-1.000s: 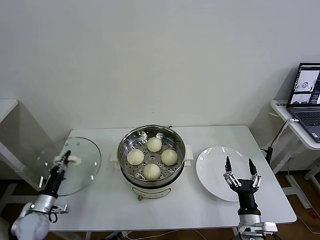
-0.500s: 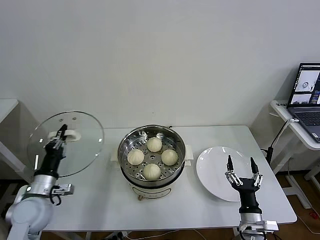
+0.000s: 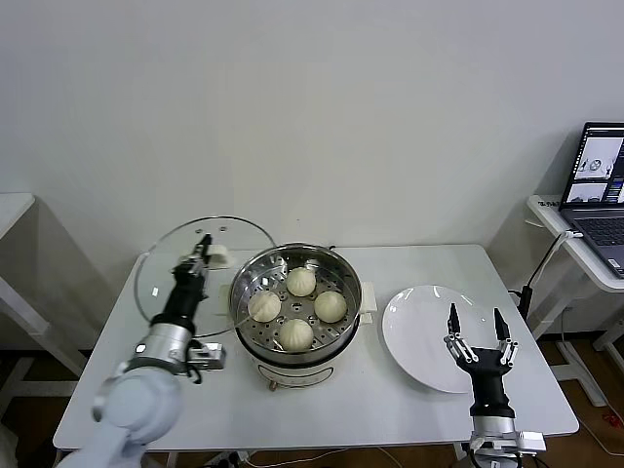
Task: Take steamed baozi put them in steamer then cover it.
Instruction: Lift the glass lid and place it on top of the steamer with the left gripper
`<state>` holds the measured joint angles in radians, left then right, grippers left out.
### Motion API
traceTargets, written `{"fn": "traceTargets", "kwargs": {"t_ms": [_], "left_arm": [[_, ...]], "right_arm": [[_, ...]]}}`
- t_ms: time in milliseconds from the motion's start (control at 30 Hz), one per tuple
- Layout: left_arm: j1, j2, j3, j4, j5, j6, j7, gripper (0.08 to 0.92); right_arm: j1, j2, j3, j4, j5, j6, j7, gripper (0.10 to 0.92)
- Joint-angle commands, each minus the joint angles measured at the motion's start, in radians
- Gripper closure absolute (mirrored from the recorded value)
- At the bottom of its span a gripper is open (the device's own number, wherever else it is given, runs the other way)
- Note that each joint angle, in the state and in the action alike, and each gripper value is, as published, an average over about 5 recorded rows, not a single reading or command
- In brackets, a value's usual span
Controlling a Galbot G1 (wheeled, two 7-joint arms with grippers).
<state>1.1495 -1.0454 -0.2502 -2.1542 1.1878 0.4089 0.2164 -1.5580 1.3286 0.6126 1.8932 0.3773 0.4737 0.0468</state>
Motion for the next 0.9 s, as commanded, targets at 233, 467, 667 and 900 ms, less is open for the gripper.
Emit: {"fn": "traceTargets", "kwargs": {"t_ms": [233, 467, 667, 900], "left_arm": [[-0.227, -0.129, 0.422, 0.137, 0.124, 0.190, 0.056, 0.810], [-0.223, -0.223, 0.436, 0.210, 0.176, 0.188, 0.036, 0.810], [-0.231, -0.251, 0.437, 0.235, 0.199, 0.187, 0.030, 0.810], [-0.224, -0.263, 0.433, 0.253, 0.209, 0.191, 0.018, 0.810]], "right_arm": [[-0.006, 0.008, 0.009, -0.006, -0.016, 0.002, 0.001, 0.203], [-0.003, 0.011, 0.007, -0.013, -0.027, 0.001, 0.001, 0.203], [-0.006, 0.018, 0.000, -0.023, -0.043, 0.007, 0.000, 0.203], [-0.011, 0.017, 0.002, -0.024, -0.048, 0.012, 0.000, 0.203]]}}
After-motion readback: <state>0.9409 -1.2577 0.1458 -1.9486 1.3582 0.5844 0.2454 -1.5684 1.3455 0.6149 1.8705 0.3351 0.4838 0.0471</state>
